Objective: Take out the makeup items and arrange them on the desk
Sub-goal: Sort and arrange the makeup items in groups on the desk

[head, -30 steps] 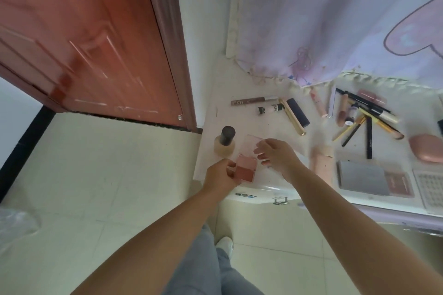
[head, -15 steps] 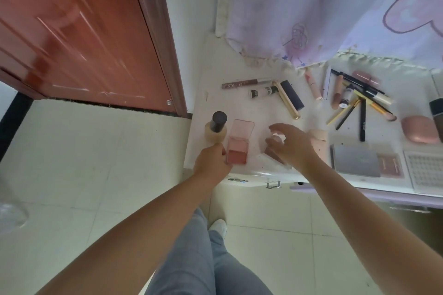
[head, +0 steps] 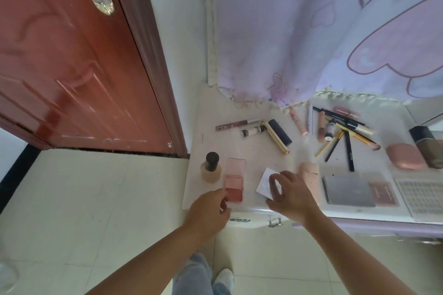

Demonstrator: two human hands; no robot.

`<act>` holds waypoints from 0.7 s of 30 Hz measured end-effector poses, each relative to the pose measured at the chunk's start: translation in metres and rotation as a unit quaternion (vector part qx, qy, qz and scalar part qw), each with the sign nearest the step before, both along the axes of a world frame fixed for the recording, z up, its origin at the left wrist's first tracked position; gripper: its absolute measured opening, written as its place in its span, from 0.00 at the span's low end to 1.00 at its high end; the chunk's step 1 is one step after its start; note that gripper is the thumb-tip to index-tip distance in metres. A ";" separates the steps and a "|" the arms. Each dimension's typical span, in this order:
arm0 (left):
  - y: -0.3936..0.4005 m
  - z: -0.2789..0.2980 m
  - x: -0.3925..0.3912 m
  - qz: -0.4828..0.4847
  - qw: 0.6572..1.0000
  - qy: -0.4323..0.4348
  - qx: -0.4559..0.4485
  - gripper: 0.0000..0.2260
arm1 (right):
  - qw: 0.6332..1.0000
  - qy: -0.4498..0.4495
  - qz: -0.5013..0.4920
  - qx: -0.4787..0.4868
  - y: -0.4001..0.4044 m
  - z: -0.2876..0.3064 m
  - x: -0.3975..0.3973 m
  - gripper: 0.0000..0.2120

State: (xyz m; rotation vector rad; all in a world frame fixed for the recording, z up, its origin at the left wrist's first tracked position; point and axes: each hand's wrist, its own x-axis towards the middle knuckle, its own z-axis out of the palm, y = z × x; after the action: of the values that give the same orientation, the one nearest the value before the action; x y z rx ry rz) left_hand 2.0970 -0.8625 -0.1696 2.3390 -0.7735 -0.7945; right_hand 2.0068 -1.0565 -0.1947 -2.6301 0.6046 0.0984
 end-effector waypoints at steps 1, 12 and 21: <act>-0.003 0.005 0.000 -0.008 1.000 0.011 -0.020 0.10 | 0.999 -0.023 -0.001 0.029 0.002 0.009 -0.004 0.19; -0.068 0.101 0.029 -0.135 0.920 0.300 -0.213 0.21 | 0.969 -0.206 0.015 0.135 -0.004 0.135 -0.030 0.14; -0.091 0.154 0.020 -0.200 0.920 0.216 -0.260 0.21 | 0.962 -0.229 0.123 -0.079 -0.011 0.191 -0.047 0.12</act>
State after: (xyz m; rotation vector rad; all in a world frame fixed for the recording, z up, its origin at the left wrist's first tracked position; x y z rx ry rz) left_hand 2.1175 -0.9539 -0.0161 1.4817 -1.1129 -1.0707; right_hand 1.9599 -1.0675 -0.0040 -2.7297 0.1286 -0.4916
